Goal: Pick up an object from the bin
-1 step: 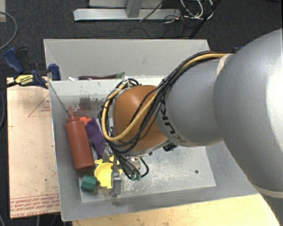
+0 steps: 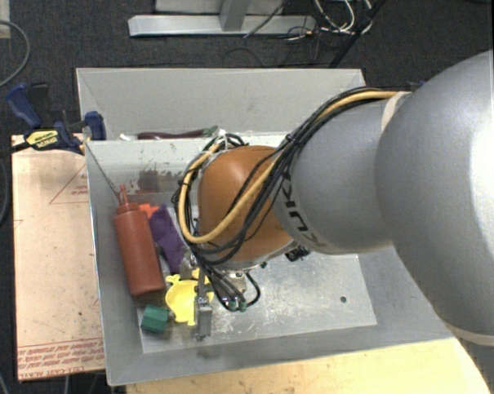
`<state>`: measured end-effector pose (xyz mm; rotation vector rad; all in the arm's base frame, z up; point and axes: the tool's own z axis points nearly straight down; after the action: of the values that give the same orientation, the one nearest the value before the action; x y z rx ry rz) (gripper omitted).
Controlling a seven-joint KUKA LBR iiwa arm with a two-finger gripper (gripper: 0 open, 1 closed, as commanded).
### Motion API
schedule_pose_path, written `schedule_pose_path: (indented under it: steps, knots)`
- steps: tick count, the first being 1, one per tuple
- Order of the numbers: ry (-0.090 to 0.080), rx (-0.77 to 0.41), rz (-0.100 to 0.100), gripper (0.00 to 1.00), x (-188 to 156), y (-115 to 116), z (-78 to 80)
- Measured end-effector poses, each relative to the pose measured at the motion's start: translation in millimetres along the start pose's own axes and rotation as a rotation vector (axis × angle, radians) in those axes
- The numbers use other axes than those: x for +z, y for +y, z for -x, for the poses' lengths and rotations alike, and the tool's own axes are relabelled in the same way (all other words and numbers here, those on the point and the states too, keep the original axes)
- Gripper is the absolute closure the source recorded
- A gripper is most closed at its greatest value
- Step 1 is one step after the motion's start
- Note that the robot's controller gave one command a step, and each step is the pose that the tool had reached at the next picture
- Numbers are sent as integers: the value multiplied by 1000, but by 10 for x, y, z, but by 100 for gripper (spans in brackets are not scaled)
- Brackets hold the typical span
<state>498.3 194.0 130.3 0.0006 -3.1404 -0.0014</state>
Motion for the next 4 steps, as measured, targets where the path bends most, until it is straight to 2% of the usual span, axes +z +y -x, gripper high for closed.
schedule_pose_path:
  steps: [1,2,3,4]
  knots:
    - [0,0,0,0,0,-1,1]
    - [-4,16,5,100,530,-122,-87]
    - [-4,16,5,100,530,-122,-87]
    - [-5,40,6,100,-543,-69,-84]
